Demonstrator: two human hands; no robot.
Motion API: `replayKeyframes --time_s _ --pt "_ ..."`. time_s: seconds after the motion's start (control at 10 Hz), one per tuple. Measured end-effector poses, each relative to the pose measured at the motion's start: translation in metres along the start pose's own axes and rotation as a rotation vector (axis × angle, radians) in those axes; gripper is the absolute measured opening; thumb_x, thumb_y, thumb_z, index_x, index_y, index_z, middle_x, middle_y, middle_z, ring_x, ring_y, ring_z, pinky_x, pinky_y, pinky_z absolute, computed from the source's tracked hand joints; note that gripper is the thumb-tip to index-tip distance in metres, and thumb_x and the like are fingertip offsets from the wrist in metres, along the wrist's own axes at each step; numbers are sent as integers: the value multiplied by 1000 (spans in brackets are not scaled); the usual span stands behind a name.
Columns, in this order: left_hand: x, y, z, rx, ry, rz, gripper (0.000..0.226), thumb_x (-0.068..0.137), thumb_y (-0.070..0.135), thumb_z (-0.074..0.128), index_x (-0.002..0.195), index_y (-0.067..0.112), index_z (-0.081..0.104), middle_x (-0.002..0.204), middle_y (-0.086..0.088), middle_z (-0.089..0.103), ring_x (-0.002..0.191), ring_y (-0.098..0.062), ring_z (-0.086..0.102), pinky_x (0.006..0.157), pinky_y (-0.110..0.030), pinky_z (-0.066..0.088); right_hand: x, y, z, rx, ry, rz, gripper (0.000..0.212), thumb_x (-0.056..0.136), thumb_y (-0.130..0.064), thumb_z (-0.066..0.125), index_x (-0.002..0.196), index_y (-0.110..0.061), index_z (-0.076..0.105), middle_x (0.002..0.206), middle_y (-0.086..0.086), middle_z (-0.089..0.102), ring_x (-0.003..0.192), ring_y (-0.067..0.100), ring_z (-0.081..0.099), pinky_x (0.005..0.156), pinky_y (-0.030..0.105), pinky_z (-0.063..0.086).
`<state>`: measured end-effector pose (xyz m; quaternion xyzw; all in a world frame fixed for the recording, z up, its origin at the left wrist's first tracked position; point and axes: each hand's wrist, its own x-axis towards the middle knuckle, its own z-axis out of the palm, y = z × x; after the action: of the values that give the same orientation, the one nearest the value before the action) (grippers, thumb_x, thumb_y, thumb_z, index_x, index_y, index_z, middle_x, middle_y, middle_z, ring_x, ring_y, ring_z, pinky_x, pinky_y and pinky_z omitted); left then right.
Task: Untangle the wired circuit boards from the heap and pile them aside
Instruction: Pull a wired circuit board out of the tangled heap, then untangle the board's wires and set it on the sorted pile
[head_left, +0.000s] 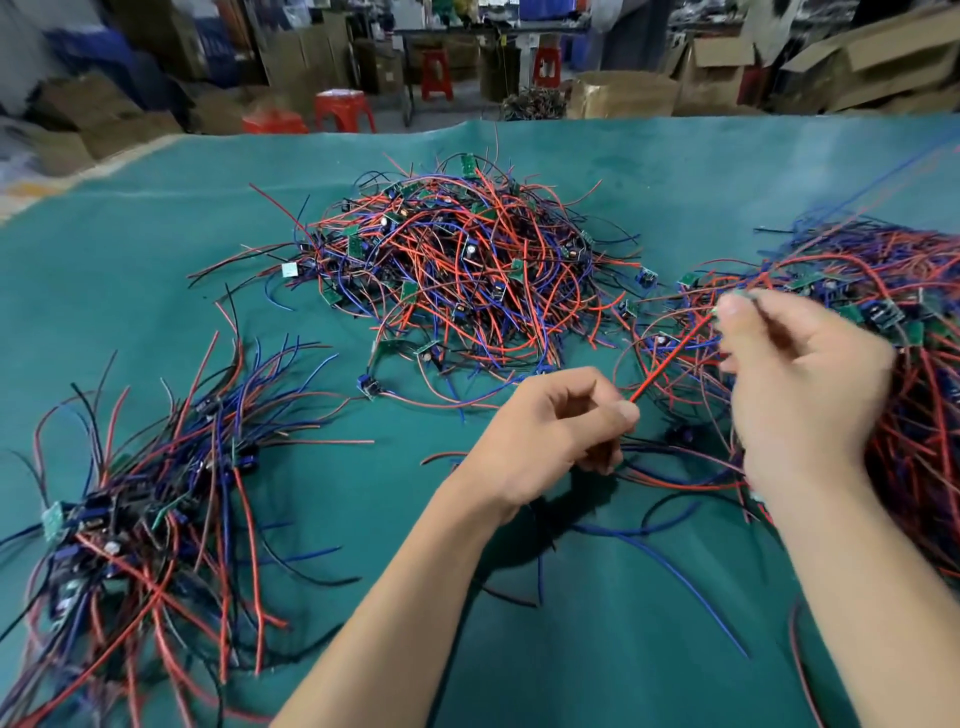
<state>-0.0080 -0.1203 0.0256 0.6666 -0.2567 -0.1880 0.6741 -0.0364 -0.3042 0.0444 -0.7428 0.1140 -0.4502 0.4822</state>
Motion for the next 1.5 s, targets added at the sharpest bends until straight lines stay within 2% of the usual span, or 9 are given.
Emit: replayKeyframes --time_s 0.1,0.2,0.3,0.4,0.6,0.7,0.9,1.1,1.5 --pt "-1 0 0 58 -26 17 22 95 9 64 74 12 56 64 -9 57 54 -12 48 57 -23 41 7 -4 -7 -53 106 -25 17 95 -44 63 80 -36 67 70 8 65 65 35 59 64 58 51" --pt "-2 0 -1 52 -34 4 16 94 8 64 79 8 60 68 -12 57 58 -15 49 59 -25 43 18 -30 -31 96 162 -6 21 96 -49 57 78 -52 68 70 -14 62 66 10 58 66 37 49" --pt "-1 -1 -1 47 -12 -14 12 94 6 64 82 5 62 70 -13 59 65 -20 53 62 -27 45 25 -59 -29 197 -158 -35 16 98 -44 52 87 -49 61 76 -26 62 69 -9 56 77 43 49" --pt "1 0 1 30 10 -36 10 95 4 62 85 2 62 73 -11 60 61 -16 56 59 -19 48 25 -100 4 172 -113 -91 17 94 -39 61 81 -30 67 65 -14 63 56 0 57 57 31 50" --pt "-6 -12 -7 159 153 -130 27 87 -3 60 111 8 65 112 -6 73 104 -13 66 96 -29 52 -29 -171 124 335 -780 66 32 97 -26 70 80 1 75 70 13 73 55 17 66 50 36 52" --pt "-5 -13 -8 268 258 -69 28 87 0 60 112 11 59 126 -16 64 107 -13 57 102 -37 48 -34 -160 163 -82 -1027 -167 54 98 -47 63 78 3 68 67 14 66 64 25 67 61 35 54" --pt "4 -5 -8 347 691 56 11 76 18 56 72 21 66 64 9 66 60 -9 58 63 -31 46 18 -64 140 -529 -784 -87 11 84 -25 76 93 -19 77 96 3 76 100 28 68 88 34 55" --pt "4 -4 -13 472 825 75 16 82 5 59 91 15 68 91 2 69 87 -12 62 86 -25 46 4 2 116 -633 -748 -80 38 84 -32 81 119 -24 69 115 6 57 109 32 60 91 39 50" --pt "4 -7 -11 515 655 119 16 83 13 63 95 19 72 84 10 72 79 1 62 78 -9 43 4 4 73 -301 -464 47 15 75 -21 86 68 -22 73 61 -12 69 63 12 69 76 35 57"
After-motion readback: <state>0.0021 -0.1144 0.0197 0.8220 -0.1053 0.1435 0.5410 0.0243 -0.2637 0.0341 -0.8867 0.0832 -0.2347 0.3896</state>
